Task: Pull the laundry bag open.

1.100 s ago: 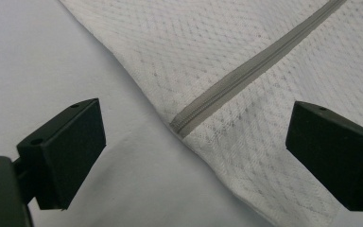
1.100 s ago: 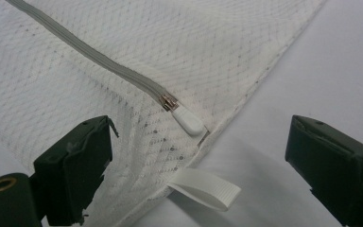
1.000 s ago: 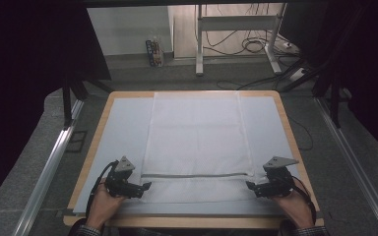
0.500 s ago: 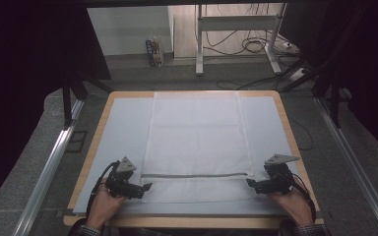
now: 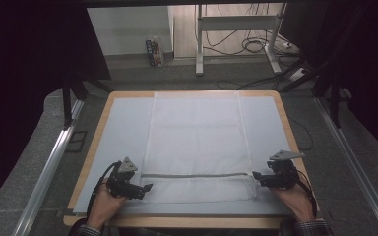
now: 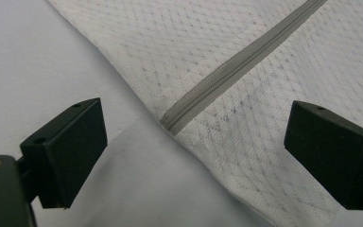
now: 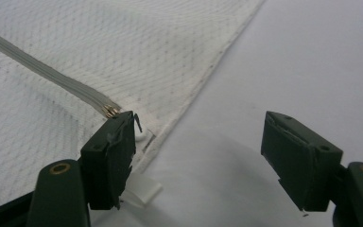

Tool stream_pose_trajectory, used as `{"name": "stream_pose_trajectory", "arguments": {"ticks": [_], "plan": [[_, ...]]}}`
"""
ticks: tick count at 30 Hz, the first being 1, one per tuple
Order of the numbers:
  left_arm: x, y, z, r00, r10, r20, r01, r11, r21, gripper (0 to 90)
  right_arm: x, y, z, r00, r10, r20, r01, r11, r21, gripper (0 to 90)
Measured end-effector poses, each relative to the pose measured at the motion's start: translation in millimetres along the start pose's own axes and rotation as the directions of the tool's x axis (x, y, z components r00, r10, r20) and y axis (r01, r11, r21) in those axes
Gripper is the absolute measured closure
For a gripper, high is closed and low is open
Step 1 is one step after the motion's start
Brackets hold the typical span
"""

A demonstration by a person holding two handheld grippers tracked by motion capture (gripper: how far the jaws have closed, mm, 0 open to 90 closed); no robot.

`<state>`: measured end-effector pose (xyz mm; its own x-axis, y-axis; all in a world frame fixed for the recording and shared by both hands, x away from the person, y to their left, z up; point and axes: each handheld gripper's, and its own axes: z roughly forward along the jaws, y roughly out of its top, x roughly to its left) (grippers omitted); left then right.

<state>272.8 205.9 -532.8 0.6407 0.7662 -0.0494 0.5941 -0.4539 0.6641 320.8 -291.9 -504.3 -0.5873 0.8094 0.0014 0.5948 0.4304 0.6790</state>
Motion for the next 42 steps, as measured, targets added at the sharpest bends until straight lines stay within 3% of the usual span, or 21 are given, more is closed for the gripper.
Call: {"name": "stream_pose_trajectory", "arguments": {"ticks": [6,8,9,14,15,20,21,23,25,28,29,35,42], "plan": [[-0.5,0.0,0.6,1.0000,0.005,-0.001,-0.005,1.0000,0.002,6.7,12.4,1.6,9.9,0.9963,-0.081,-0.030,0.082,0.995,0.049,25.7],[-0.5,0.0,0.9,1.0000,0.004,0.000,-0.004,1.0000,0.003,6.8,14.2,1.2,11.9,0.9956,-0.088,-0.033,0.090,0.994,0.062,24.5],[-0.5,0.0,0.9,1.0000,0.004,0.000,-0.004,1.0000,0.003,6.8,18.1,-0.5,16.1,0.9935,-0.106,-0.041,0.109,0.990,0.091,24.5],[-1.8,0.5,1.9,0.9999,0.012,-0.001,-0.012,0.9998,0.012,6.8,20.2,0.0,15.8,0.9918,-0.117,-0.052,0.122,0.987,0.101,25.8],[-2.3,0.7,2.0,0.9999,0.017,-0.003,-0.017,0.9998,0.013,6.8,23.9,0.3,14.7,0.9926,-0.113,-0.044,0.117,0.987,0.113,32.5],[-3.6,1.0,1.1,0.9996,0.025,-0.011,-0.025,0.9996,0.012,6.8,29.2,-0.9,12.8,0.9947,-0.098,-0.033,0.101,0.989,0.112,45.9],[-3.8,1.1,1.2,0.9995,0.029,-0.013,-0.029,0.9995,0.012,6.8,32.8,-1.3,11.5,0.9943,-0.102,-0.033,0.105,0.988,0.111,55.2],[-4.0,1.2,1.5,0.9994,0.031,-0.013,-0.031,0.9994,0.014,6.9,37.4,-2.2,10.3,0.9923,-0.116,-0.041,0.120,0.987,0.106,64.0],[-4.3,1.2,1.8,0.9994,0.033,-0.015,-0.032,0.9994,0.014,6.9,37.7,-2.6,10.2,0.9917,-0.120,-0.046,0.124,0.987,0.102,66.5],[-4.4,1.7,1.4,0.9989,0.042,-0.019,-0.041,0.9990,0.016,7.0,35.2,-3.6,9.7,0.9938,-0.092,-0.063,0.097,0.991,0.092,74.3],[-4.8,1.8,1.3,0.9991,0.036,-0.022,-0.036,0.9993,0.011,7.0,33.7,-3.5,9.5,0.9925,-0.091,-0.082,0.098,0.991,0.086,81.8],[-5.8,4.2,0.0,0.9995,0.027,-0.013,-0.027,0.9996,-0.009,7.0,35.7,-1.2,8.2,0.9865,-0.140,-0.085,0.148,0.985,0.088,85.1],[-7.9,10.5,1.0,0.9997,0.010,0.021,-0.010,0.9996,-0.028,5.9,35.0,1.1,5.4,0.9867,-0.135,-0.090,0.143,0.986,0.082,84.2]]}}
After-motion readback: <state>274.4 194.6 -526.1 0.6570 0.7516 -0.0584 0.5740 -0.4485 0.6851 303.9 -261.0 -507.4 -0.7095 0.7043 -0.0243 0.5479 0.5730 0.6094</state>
